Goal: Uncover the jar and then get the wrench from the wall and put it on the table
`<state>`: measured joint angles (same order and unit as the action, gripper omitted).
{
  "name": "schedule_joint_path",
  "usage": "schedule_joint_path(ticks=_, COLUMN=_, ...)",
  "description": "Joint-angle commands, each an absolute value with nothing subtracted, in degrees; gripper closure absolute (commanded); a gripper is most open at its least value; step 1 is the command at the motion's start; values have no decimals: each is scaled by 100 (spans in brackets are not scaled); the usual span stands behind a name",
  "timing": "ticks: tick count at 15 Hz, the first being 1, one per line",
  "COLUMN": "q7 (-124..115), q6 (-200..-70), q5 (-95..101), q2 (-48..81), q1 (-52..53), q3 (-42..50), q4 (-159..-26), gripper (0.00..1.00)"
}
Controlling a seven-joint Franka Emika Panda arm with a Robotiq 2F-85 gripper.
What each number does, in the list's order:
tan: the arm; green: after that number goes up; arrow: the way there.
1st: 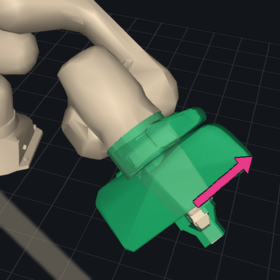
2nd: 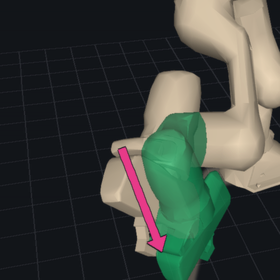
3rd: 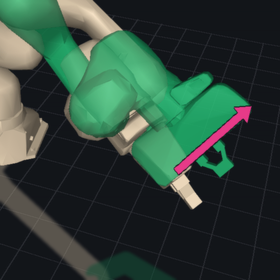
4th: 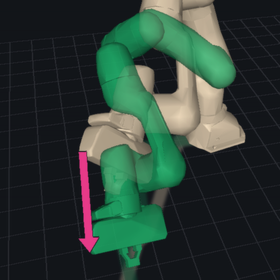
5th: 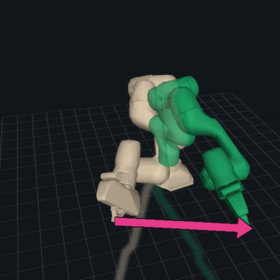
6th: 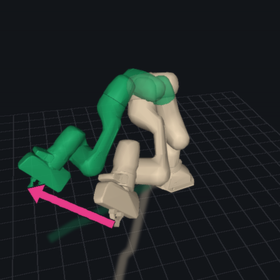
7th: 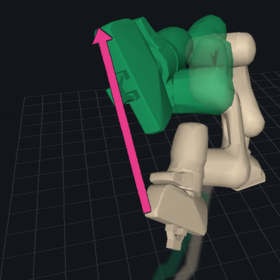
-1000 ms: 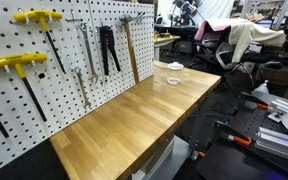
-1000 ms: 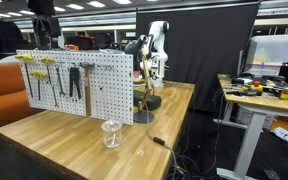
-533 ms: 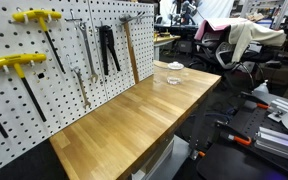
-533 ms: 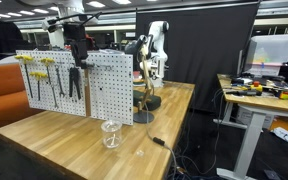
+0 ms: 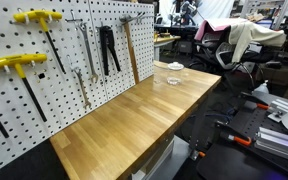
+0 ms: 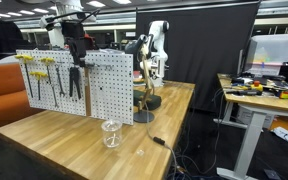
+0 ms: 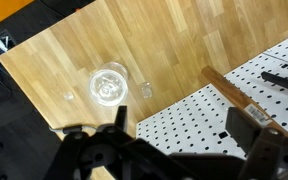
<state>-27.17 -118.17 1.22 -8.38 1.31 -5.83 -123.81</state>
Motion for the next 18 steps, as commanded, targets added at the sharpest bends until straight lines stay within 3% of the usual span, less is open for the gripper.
schedule_joint_path(ticks=1, q7=-2959, q6=-11962, q5=105, q2=-682, q1=104, q3=-542, q4=-12296, gripper=0)
schedule_joint_path(ticks=11, q7=-3748, q6=-12455, q5=-424, q2=387, q1=-35, q3=-20, q4=-11915, gripper=0)
schedule_joint_path(ticks=18, q7=-3796, q6=-12443, q5=-818, q2=226, q1=-16, q3=74, q4=-12115, gripper=0)
